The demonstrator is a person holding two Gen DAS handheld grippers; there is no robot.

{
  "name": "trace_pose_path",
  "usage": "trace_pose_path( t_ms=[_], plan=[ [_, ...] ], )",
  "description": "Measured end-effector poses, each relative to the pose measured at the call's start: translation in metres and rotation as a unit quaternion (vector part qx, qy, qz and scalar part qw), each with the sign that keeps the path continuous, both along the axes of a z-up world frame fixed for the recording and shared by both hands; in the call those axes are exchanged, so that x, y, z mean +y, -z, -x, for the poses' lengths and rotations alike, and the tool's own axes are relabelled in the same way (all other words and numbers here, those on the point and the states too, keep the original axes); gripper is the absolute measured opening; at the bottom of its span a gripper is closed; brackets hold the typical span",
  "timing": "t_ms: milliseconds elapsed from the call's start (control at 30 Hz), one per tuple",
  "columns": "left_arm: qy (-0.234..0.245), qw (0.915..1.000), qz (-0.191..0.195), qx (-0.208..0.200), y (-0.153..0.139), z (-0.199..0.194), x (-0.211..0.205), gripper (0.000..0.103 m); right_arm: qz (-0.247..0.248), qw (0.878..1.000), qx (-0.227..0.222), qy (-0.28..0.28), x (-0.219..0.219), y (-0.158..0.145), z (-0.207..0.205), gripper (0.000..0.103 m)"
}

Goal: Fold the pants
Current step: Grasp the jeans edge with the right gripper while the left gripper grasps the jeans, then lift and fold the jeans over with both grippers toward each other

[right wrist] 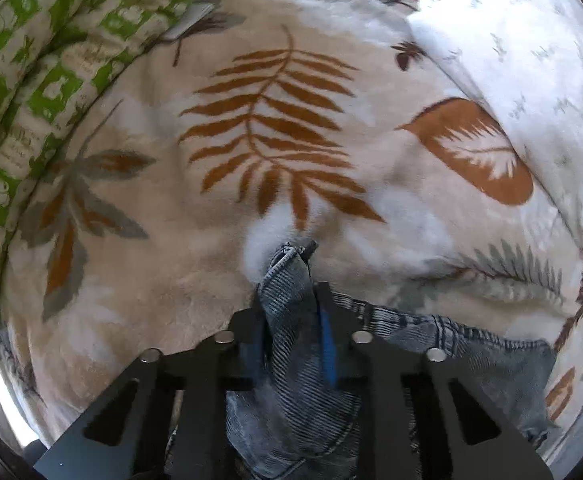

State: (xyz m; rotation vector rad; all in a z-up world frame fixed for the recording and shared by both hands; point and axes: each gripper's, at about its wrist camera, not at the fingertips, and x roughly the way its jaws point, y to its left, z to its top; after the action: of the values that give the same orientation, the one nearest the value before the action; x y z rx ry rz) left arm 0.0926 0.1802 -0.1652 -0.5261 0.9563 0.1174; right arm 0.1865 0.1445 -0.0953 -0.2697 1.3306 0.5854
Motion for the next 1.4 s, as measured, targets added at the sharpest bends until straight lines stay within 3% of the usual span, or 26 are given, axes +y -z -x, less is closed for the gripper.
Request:
trace_pose_path(
  t_ms=[200, 400, 633, 833, 1033, 1167, 1300, 1400],
  plan=[
    [0.0, 0.9998, 0.015, -0.014, -0.007, 0.006, 0.005, 0.021, -0.043, 0.998, -0.034, 0.034, -0.017, -0.017, 0.013, 0.013],
    [0.021, 0.9971, 0.03, -0.066, -0.031, 0.017, -0.002, 0.02, -0.098, 0.991, -0.062, 0.062, -0.055, -0.052, 0.025, 0.012],
    [0.078, 0.9881, 0.026, -0.13, -0.069, 0.028, -0.052, 0.019, -0.166, 0.976, -0.094, 0.103, -0.116, -0.082, 0.036, 0.012],
    [0.146, 0.9754, 0.022, -0.163, -0.095, 0.037, -0.112, 0.019, -0.236, 0.953, -0.117, 0.15, -0.198, -0.103, 0.052, 0.012],
    [0.21, 0.9635, 0.028, -0.164, -0.105, 0.04, -0.168, 0.019, -0.296, 0.924, -0.137, 0.198, -0.289, -0.106, 0.082, 0.012],
    [0.255, 0.9535, 0.016, -0.16, -0.104, 0.038, -0.213, 0.018, -0.318, 0.91, -0.139, 0.229, -0.346, -0.091, 0.093, 0.012],
    [0.298, 0.9433, 0.008, -0.146, -0.089, 0.03, -0.263, 0.018, -0.352, 0.887, -0.138, 0.266, -0.392, -0.068, 0.096, 0.012],
    [0.318, 0.9388, 0.017, -0.13, -0.071, 0.023, -0.29, 0.018, -0.381, 0.867, -0.111, 0.301, -0.424, -0.04, 0.081, 0.012]
  ],
)
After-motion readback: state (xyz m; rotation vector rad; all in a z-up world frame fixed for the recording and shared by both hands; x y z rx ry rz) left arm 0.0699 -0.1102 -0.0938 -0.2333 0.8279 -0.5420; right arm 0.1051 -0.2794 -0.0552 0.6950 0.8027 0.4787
